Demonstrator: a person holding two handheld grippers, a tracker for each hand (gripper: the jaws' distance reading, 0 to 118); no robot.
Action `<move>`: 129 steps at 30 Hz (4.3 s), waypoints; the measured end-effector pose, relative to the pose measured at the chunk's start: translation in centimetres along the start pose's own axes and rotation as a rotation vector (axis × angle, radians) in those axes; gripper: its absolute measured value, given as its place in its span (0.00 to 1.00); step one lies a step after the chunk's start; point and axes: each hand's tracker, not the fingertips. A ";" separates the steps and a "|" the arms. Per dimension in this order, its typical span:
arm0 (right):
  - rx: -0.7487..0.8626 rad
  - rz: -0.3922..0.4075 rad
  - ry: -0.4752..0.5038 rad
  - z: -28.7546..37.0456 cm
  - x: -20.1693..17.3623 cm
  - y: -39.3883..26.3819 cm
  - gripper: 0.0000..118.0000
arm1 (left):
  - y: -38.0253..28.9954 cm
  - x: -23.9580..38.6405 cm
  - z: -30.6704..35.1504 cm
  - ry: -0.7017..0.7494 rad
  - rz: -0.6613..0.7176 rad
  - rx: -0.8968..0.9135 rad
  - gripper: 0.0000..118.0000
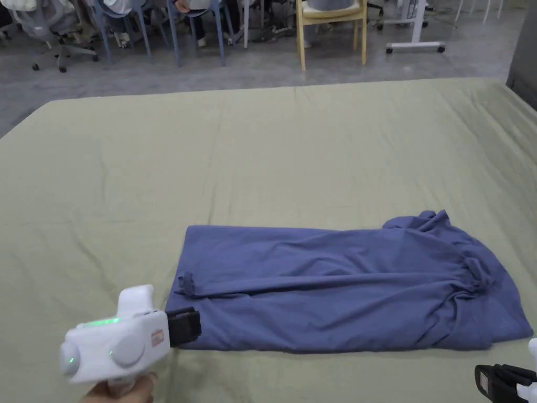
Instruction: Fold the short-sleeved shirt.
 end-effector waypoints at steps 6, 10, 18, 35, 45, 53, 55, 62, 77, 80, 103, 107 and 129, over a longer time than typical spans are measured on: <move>-0.020 -0.015 -0.080 0.4 1.9 0.0 0.02 | 1.0 1.0 -6.3 0.001 -0.074 -0.204 0.63; -0.052 -0.026 -0.123 -0.7 3.9 1.2 0.02 | 1.0 2.0 -3.9 -0.120 -0.007 -0.133 0.02; -0.072 -0.107 -0.077 -9.7 8.8 7.7 0.99 | 0.8 1.9 2.9 -0.200 0.084 -0.087 0.02; -0.174 -0.116 -0.080 -6.4 8.9 7.3 0.09 | 0.0 -1.5 5.0 -0.224 0.105 -0.139 0.02; -0.268 -0.088 -0.071 -0.1 7.0 0.6 0.09 | -5.5 -4.2 9.7 -0.259 0.088 -0.242 0.02; -0.350 -0.061 -0.143 -5.7 7.6 -2.0 0.09 | -9.0 -3.4 5.0 -0.173 0.021 -0.345 0.02; -0.349 -0.058 -0.142 -6.3 7.7 -2.3 0.09 | -9.3 -3.4 4.5 -0.180 0.049 -0.337 0.02; -0.301 -0.143 -0.081 -3.1 8.4 -0.6 0.72 | -8.3 -4.0 7.8 -0.152 0.141 -0.244 0.64; -0.025 -0.086 0.058 -1.7 1.7 5.7 0.02 | 2.8 2.9 5.6 -0.323 0.036 -0.105 0.00; -0.024 -0.084 0.059 -1.8 1.9 4.6 0.02 | 6.1 2.5 1.3 -0.150 -0.047 -0.024 1.00; -0.105 -0.143 0.016 -10.3 10.4 16.8 0.82 | 12.5 2.7 -8.0 -0.172 0.081 -0.202 0.00; -0.216 -0.132 -0.068 -17.0 10.2 19.4 1.00 | 11.1 4.2 -8.1 -0.111 -0.005 -0.207 0.00; -0.139 0.161 -0.039 -6.8 6.4 15.4 0.02 | 8.7 2.0 -0.5 -0.239 -0.079 -0.092 0.00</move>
